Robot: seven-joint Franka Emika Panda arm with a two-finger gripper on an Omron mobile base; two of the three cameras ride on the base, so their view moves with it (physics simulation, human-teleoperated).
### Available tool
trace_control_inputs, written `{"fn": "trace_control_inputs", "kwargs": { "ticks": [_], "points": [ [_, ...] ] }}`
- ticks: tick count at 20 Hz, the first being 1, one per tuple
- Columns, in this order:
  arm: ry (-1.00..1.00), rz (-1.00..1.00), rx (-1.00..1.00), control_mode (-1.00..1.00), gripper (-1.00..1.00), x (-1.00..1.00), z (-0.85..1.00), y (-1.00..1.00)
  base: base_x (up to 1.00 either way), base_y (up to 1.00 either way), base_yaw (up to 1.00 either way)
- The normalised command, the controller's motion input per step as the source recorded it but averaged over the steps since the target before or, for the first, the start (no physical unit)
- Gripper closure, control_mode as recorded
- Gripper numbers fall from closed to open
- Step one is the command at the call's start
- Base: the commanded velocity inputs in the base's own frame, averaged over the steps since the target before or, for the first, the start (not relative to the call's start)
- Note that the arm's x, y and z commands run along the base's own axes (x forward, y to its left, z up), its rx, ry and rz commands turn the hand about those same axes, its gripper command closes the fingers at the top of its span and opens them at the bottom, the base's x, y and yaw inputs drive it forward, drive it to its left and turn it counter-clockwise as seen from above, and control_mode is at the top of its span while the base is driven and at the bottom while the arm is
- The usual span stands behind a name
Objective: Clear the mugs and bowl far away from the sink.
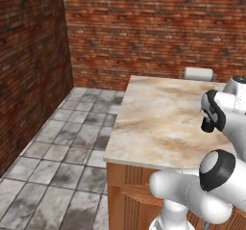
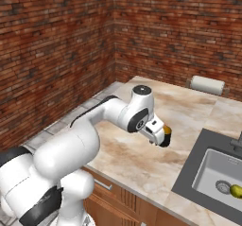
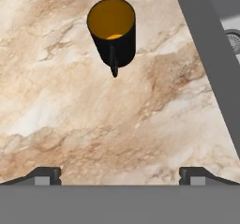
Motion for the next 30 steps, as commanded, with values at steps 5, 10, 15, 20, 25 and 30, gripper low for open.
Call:
{"fn": "trace_control_inputs", "kwargs": {
  "ticks": [5,10,15,20,25,30],
  "points": [
    [0.01,0.00,0.00,-1.00,-1.00,0.39,-0.05,-0.22,0.00,0.00,0.00],
    [0.00,0.00,0.00,-1.00,-1.00,0.21,-0.09,-0.20,0.00,0.00,0.00],
    [0.00,0.00,0.00,-1.00,-1.00,0.33,-0.24,-0.12,0.00,0.00,0.00],
    [0.00,0.00,0.00,-1.00,-1.00,0.36,-0.27,-0.01,0.00,0.00,0.00],
    [-0.01,0.00,0.00,-1.00,-1.00,0.24,-0.27,-0.02,0.00,0.00,0.00],
    [-0.01,0.00,0.00,-1.00,-1.00,0.13,-0.23,-0.09,0.00,0.00,0.00]
  ]
}}
